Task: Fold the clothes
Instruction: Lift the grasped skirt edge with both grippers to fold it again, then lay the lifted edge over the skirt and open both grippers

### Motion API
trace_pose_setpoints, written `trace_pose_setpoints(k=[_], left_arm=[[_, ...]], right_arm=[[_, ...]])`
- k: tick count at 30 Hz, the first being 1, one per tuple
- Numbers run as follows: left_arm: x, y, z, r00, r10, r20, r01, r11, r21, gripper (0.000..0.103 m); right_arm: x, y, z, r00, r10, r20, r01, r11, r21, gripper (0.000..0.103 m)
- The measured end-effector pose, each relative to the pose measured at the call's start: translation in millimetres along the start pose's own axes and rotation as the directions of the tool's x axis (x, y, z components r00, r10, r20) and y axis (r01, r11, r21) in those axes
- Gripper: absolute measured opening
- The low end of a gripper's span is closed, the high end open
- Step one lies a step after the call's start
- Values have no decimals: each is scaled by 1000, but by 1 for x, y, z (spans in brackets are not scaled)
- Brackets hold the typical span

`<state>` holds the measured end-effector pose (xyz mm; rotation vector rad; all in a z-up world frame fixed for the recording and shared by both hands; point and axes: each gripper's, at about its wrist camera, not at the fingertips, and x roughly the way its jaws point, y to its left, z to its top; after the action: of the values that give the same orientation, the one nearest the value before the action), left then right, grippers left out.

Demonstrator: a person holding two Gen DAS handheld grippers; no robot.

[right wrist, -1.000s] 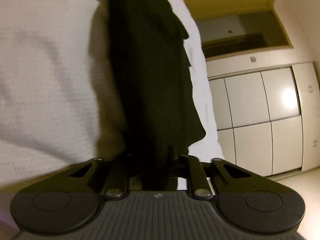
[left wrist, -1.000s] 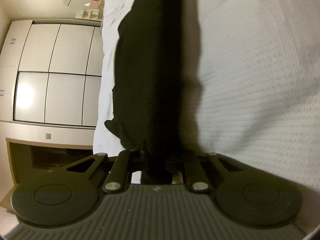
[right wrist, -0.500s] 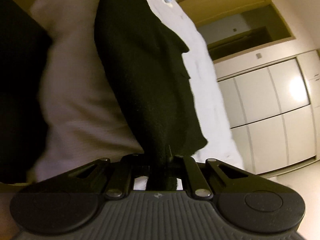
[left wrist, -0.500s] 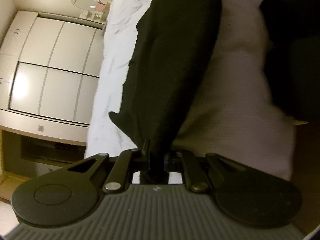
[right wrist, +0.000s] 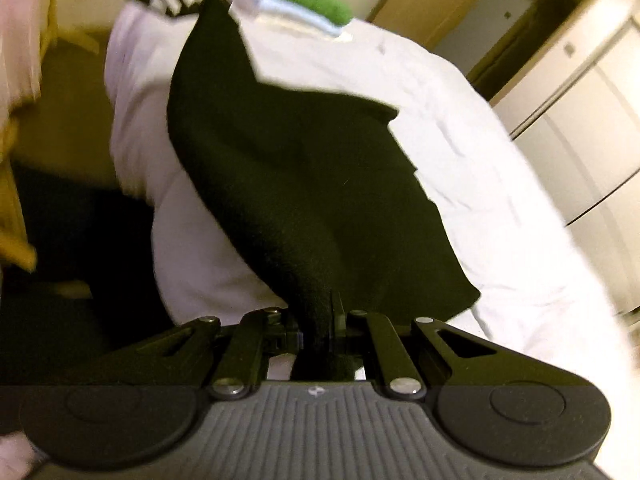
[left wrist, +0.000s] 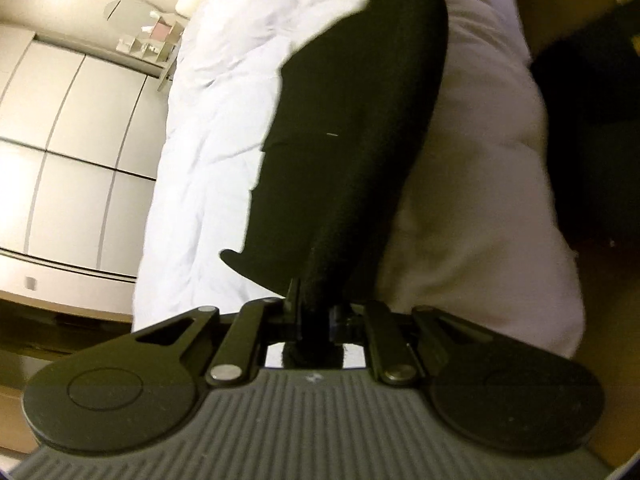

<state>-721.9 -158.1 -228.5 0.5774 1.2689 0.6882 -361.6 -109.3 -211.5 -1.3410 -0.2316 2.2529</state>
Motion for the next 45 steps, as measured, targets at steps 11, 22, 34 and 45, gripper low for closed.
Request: trace_pose_setpoints(k=[11,22,34,45], left_arm=[[197,192,-17,984,-174,-29,138,861,-490,25],[275,198,-135,946,-273,176,226,161,-961,39],[304,189,-111,967,-219,127,168,177,-970,31],[285,189,-77,996,-46,81,92,401,-912,13]], right_arm=[[113,-268,10,980,174,100,-201,868,454,17],[205,-295,-115,972,77,224,-236,293,926,63],[238,-285,-108,978,62,199,-208,270,940,62],[214,-262,-75,976,-112,185,-108,488,866,7]])
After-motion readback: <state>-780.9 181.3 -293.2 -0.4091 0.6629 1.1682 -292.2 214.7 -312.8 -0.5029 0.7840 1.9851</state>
